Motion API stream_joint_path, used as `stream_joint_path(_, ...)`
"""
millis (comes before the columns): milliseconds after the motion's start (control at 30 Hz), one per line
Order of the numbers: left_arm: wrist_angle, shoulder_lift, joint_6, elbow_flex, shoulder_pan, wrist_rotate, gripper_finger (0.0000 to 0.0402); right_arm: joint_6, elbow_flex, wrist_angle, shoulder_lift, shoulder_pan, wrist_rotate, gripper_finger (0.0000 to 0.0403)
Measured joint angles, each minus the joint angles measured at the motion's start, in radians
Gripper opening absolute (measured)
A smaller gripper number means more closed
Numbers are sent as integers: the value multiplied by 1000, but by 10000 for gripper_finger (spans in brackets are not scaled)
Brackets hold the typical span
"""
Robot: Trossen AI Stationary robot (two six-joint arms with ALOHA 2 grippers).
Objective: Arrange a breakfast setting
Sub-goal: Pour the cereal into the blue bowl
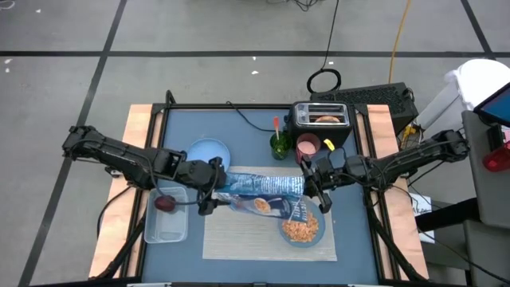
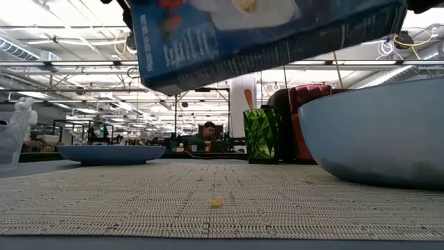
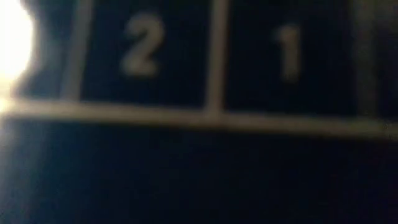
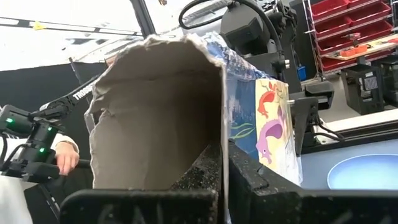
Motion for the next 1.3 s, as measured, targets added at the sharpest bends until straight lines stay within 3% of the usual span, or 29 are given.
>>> stream_joint_path(133,-48,-1,1,0,3,-5,384,1,0,-44,-13,-1,6,0)
stream_joint_path(533,-149,-39,-4,2,8,-5,386,26,-2,-87,-12,-3,9,0)
stream_joint_path(867,138,-59,56,2,8,-7,386,26,-2,-92,-12,-12,32,0)
stream_joint_path(1133,369,2,87,2,17,-154,386,26,-2,-102,-13,-21,33,0)
stream_joint_path(1300,473,72,82,2,13,-160,386,26,-2,-102,-13,-21,41,0)
